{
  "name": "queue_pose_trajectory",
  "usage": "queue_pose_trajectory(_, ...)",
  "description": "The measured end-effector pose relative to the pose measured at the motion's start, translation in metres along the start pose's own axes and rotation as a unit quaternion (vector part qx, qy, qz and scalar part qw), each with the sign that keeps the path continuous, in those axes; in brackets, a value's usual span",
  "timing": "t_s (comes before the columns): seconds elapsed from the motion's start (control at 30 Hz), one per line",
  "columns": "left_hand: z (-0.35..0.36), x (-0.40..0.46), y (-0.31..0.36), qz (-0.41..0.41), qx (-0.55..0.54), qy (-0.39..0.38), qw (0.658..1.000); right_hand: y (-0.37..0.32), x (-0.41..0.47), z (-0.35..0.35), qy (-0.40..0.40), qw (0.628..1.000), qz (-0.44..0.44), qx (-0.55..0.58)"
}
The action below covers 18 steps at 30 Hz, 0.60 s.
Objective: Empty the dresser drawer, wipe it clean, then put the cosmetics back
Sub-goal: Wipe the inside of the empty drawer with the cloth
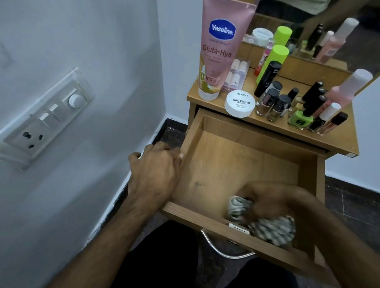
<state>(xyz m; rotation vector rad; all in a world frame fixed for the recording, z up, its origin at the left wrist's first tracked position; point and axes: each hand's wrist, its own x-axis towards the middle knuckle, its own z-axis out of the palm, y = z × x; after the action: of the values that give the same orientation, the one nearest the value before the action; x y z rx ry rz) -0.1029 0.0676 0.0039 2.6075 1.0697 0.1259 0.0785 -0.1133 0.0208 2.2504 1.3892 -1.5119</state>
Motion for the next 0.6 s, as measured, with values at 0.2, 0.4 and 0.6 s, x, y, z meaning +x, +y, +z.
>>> queue_pose_trajectory(0.2, -0.007, -0.001, 0.0, -0.013, -0.014, -0.011, 1.0, -0.065, 0.056, 0.012, 0.057, 0.958, -0.045, 0.278)
queue_pose_trajectory(0.4, 0.001, 0.0, -0.015, -0.077, -0.189, 0.023, 0.979, -0.048, 0.037, -0.002, 0.178, 0.963, -0.008, 0.201)
queue_pose_trajectory(0.6, 0.001, 0.001, -0.021, -0.157, -0.32, 0.086, 0.93, -0.081, 0.051, 0.007, 0.127, 0.988, 0.016, 0.09)
